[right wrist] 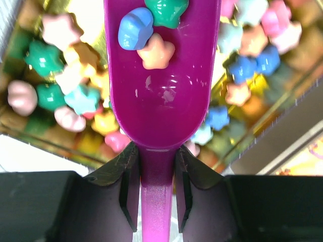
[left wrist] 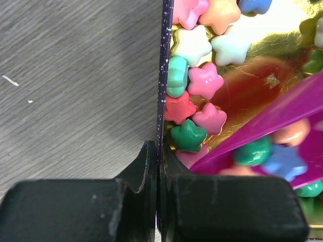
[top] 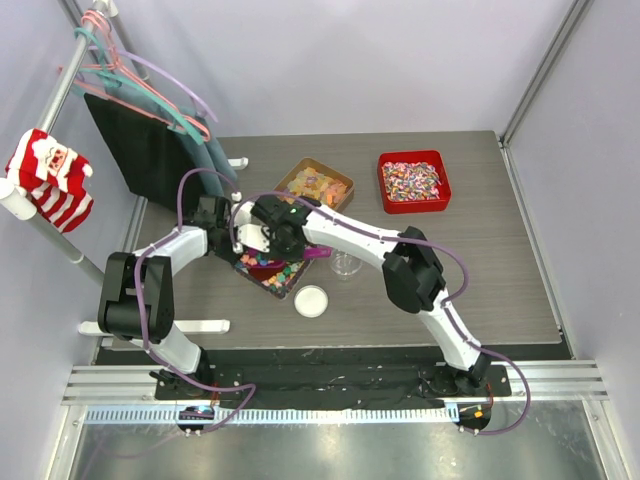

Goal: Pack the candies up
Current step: Scoop the fake candies from the storage box.

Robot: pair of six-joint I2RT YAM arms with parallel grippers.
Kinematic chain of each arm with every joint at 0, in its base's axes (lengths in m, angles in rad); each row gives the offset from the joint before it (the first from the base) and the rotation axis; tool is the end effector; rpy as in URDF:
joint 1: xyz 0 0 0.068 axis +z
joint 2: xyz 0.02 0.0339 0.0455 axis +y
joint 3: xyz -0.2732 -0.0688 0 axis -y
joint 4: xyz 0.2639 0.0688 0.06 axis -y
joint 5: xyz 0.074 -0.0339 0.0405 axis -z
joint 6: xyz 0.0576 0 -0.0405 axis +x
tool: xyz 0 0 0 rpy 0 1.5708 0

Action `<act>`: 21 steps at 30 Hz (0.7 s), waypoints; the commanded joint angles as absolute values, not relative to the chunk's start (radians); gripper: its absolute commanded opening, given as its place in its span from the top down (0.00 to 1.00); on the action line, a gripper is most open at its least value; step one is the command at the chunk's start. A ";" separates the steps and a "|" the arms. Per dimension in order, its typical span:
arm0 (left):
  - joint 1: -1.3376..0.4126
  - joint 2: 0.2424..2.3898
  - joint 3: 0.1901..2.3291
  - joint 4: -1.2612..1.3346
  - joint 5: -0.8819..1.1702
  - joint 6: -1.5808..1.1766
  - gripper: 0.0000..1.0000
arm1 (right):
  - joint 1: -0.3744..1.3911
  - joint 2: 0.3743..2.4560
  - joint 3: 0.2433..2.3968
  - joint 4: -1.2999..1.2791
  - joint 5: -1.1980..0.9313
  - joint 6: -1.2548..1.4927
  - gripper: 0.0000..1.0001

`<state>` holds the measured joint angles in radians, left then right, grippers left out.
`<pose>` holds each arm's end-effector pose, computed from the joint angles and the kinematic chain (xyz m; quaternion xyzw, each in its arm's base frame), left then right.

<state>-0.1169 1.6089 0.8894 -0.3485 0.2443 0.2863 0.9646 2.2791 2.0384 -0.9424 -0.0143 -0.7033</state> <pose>0.3271 -0.0524 0.1439 0.2222 0.9358 -0.0967 0.2560 0.2945 0.4262 0.1945 -0.7276 0.6583 0.0321 0.1901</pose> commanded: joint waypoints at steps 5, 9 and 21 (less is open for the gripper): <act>-0.101 1.559 0.900 -0.255 0.281 0.241 1.00 | 0.945 2.119 2.010 -0.937 -0.012 -0.706 0.99; -0.094 1.560 0.900 -0.250 0.273 0.233 1.00 | 0.936 2.094 1.968 -0.939 -0.008 -0.707 0.99; -0.075 1.560 0.896 -0.233 0.258 0.224 1.00 | 0.891 1.982 1.847 -0.914 -0.067 -0.701 0.99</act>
